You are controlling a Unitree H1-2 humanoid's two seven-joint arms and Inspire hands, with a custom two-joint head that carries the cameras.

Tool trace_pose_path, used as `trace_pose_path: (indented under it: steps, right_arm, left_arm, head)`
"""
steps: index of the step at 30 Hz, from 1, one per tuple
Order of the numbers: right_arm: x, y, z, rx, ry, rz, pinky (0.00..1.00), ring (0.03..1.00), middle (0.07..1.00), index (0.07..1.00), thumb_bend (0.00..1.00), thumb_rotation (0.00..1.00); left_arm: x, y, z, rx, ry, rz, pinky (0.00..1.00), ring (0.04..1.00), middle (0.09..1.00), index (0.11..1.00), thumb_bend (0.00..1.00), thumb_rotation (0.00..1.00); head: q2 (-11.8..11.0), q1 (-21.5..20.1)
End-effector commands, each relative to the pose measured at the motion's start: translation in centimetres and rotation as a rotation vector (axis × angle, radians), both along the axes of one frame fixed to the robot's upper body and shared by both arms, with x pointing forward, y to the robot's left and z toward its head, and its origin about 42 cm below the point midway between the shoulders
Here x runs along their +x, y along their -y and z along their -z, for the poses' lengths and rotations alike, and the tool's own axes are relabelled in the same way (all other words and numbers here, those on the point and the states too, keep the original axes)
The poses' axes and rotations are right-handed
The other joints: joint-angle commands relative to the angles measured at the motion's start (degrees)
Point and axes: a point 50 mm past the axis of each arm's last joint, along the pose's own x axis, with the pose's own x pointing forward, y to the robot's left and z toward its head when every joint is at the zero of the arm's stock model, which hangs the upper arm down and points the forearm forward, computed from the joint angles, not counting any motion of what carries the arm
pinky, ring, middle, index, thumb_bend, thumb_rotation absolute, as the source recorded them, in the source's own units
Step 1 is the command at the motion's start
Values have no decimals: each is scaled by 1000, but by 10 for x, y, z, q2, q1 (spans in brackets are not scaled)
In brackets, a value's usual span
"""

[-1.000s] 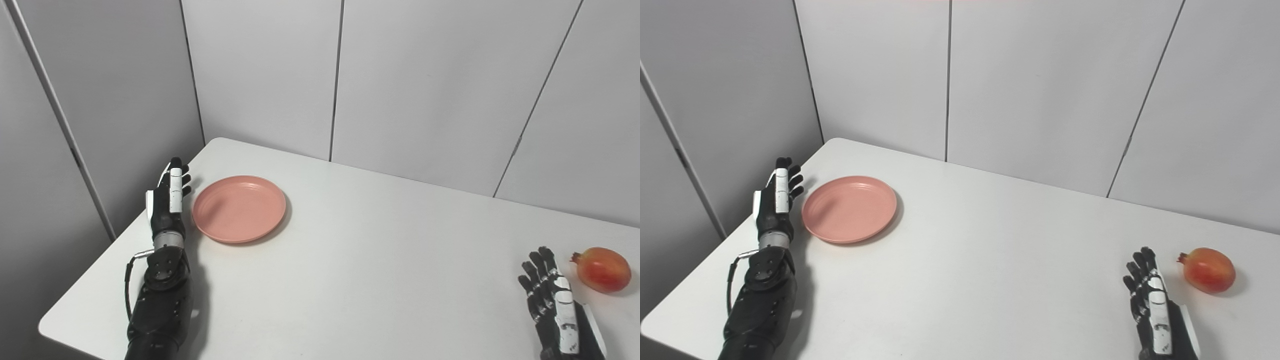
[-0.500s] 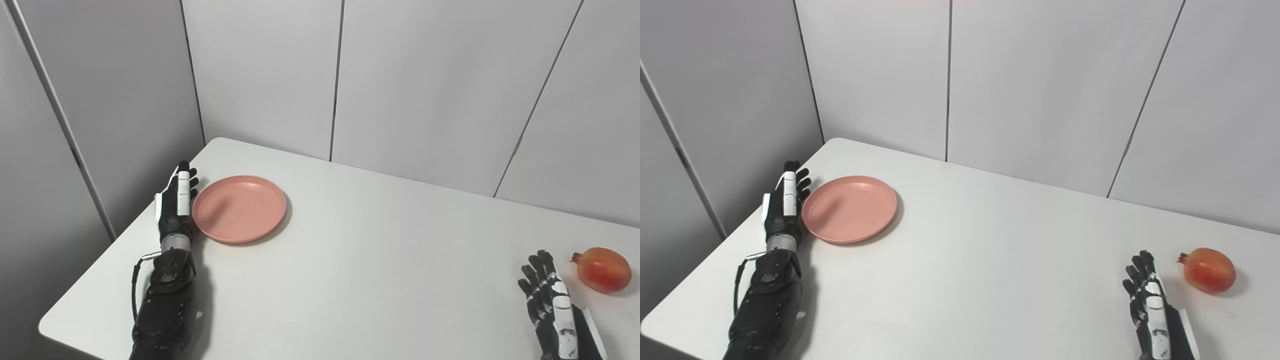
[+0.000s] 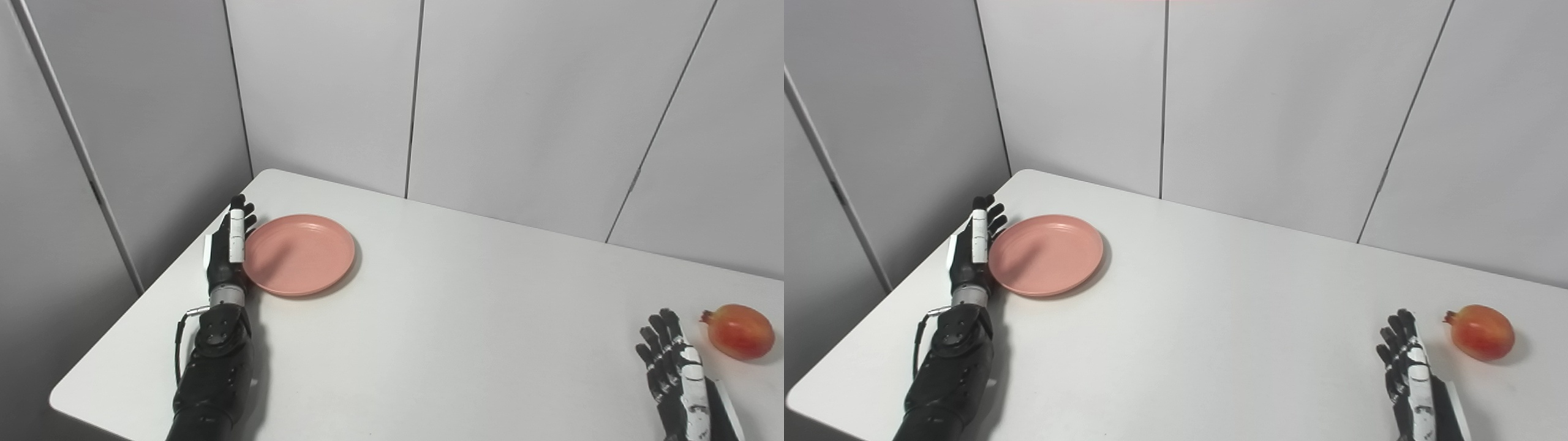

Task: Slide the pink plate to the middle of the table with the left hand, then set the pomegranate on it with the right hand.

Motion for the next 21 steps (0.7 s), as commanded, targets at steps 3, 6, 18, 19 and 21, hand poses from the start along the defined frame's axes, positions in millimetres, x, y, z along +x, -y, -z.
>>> trace_pose_path:
  steps: [3, 6, 18, 19, 21]
  right_arm:
    - [2, 2, -4, 15, 18, 0, 1000, 1000, 1000, 1000, 382, 997]
    - [2, 2, -5, 14, 12, 5, 1000, 1000, 1000, 1000, 397, 982]
    - [1, 2, -9, 18, 19, 6, 1000, 1000, 1000, 1000, 419, 952]
    - [1, 2, -10, 19, 19, 6, 1000, 1000, 1000, 1000, 423, 951]
    - [1, 2, -11, 20, 19, 5, 1000, 1000, 1000, 1000, 424, 951]
  left_arm:
    - [11, 11, -14, -3, 60, 32, 873, 884, 880, 861, 870, 1000]
    - [12, 15, -17, 13, 51, 54, 889, 895, 893, 874, 867, 1000]
    - [14, 37, -25, 35, 41, 105, 904, 900, 895, 889, 880, 1000]
    - [14, 38, -25, 35, 37, 111, 917, 906, 902, 895, 876, 1000]
    - [14, 44, -26, 37, 37, 133, 918, 911, 907, 897, 868, 1000]
  head:
    - [7, 1]
    - [10, -2]
    - [24, -2]
    - [24, -2]
    - [26, -3]
